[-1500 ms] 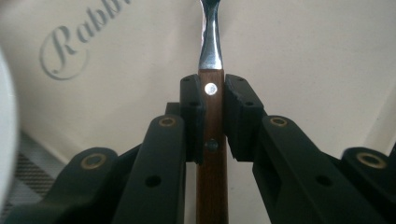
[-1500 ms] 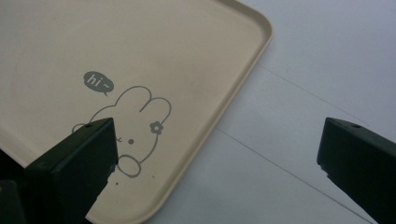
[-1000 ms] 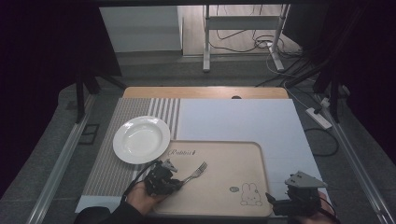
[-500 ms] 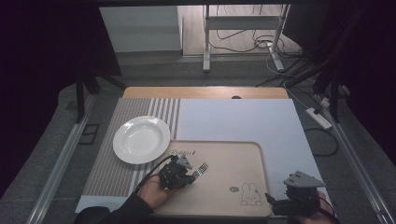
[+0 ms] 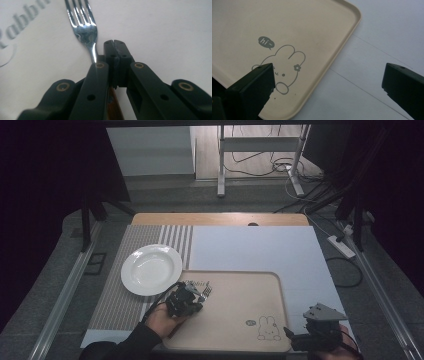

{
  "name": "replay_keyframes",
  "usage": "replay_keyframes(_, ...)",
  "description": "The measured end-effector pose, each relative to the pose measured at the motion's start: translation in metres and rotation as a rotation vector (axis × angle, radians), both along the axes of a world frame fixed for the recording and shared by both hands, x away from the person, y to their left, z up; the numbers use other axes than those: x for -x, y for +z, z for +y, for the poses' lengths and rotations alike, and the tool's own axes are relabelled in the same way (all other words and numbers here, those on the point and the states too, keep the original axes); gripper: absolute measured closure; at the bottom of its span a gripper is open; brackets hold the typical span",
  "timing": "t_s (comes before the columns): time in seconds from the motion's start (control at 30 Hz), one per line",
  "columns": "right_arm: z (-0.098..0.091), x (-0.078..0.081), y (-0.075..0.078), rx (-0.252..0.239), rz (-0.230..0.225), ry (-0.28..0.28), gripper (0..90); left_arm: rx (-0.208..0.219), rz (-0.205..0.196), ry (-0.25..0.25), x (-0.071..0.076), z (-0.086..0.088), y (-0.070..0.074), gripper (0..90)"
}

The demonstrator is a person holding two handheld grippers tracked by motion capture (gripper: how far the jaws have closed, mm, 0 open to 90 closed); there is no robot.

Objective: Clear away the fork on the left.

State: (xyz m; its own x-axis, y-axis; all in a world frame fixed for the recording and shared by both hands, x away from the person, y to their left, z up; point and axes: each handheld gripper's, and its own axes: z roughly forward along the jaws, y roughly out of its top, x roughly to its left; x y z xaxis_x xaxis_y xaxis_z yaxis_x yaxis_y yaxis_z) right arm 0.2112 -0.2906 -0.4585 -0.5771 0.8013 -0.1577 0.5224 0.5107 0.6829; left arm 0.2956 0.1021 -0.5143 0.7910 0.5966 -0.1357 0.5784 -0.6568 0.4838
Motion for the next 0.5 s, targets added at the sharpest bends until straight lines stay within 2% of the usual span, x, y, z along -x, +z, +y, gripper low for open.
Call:
replay_keyframes(0.27,0.000,0.000,0.000,0.000,0.000,0.004,0.0,-0.018,0.009,0.061,-0.010,0.024,0.000,89.0)
replay_keyframes(0.5,0.000,0.000,0.000,-0.001,0.000,0.005,0.0,-0.019,0.016,0.098,-0.014,0.039,0.000,88.9)
